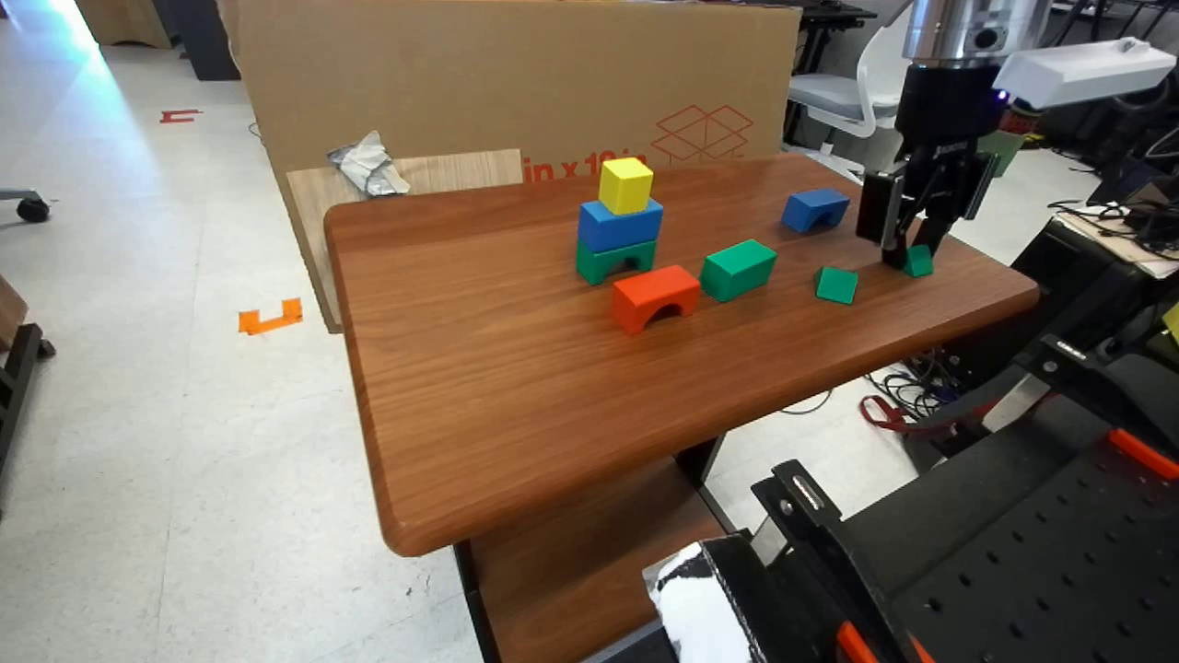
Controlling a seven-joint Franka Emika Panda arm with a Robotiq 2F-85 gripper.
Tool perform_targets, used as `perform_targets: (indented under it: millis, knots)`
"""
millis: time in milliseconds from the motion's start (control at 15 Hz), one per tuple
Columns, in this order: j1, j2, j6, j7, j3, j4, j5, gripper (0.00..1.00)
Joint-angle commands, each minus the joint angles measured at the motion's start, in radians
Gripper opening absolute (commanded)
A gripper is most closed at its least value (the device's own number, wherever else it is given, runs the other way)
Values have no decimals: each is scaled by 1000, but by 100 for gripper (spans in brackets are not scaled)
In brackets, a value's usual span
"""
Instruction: Put one green triangular block on the yellow block
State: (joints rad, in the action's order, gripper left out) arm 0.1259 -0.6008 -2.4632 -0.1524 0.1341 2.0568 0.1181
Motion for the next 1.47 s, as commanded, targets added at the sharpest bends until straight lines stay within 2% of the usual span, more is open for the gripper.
perform_targets:
  millis: [0,400,800,1400]
  knots:
    - [20,31,-5,-31,-26,22,-1,15]
    - [15,174,26,7,-29,115,-32,15]
    - [-42,368,56,159,-23,179,-32,15]
    - [-134,483,7,337,-100,229,-61,15]
